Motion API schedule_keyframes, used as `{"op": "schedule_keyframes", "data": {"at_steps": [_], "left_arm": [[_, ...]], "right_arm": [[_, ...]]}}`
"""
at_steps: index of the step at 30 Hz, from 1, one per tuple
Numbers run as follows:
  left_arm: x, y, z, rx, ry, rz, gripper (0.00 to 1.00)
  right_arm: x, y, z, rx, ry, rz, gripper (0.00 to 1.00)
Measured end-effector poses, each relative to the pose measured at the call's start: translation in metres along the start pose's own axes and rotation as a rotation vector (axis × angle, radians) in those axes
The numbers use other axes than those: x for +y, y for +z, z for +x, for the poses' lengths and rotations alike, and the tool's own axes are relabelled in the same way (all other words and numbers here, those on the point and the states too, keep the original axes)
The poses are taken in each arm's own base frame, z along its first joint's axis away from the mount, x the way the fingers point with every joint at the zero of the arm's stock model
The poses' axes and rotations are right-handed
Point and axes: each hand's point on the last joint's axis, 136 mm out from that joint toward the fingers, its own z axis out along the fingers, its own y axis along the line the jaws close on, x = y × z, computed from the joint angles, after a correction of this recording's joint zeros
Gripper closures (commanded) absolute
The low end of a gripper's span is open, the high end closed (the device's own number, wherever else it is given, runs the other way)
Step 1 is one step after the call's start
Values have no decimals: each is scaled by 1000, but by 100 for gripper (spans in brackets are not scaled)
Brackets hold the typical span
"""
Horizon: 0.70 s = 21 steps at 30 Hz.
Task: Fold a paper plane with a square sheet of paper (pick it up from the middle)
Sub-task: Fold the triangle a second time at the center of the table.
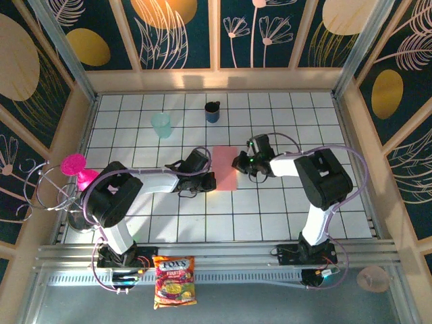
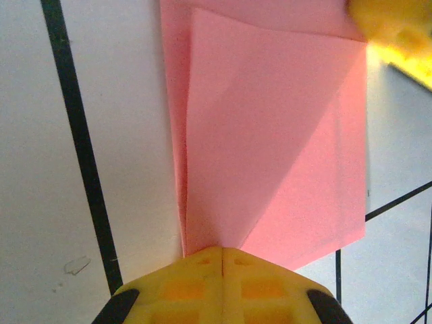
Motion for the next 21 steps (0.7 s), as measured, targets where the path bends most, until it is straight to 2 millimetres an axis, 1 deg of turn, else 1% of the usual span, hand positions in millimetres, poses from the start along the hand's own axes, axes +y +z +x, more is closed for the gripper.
{"op": "schedule_keyframes", "data": {"at_steps": [5, 7, 8, 12, 15, 16, 18, 21], "left_arm": [[-1, -1, -1, -7, -3, 8, 100], [-2, -1, -1, -6, -3, 8, 100], [-3, -2, -1, -3, -3, 8, 100], [-10, -6, -4, -6, 0, 26, 89], [-26, -18, -17, -54, 9, 69, 84], [-31, -21, -22, -68, 13, 82, 82], [-43, -27, -34, -105, 18, 114, 81], [-49, -29, -43, -131, 19, 135, 80]], "right_arm": [[-14, -9, -30, -67, 0, 37, 100], [-14, -12, -35, -80, -13, 44, 99], [-12, -14, -36, -85, -19, 45, 96], [5, -32, -33, -109, -42, 14, 89], [23, -48, -27, -129, -56, -28, 83], [26, -50, -23, -128, -55, -38, 81], [32, -50, -12, -114, -49, -52, 72], [33, -44, 8, -74, -18, -60, 65]]}}
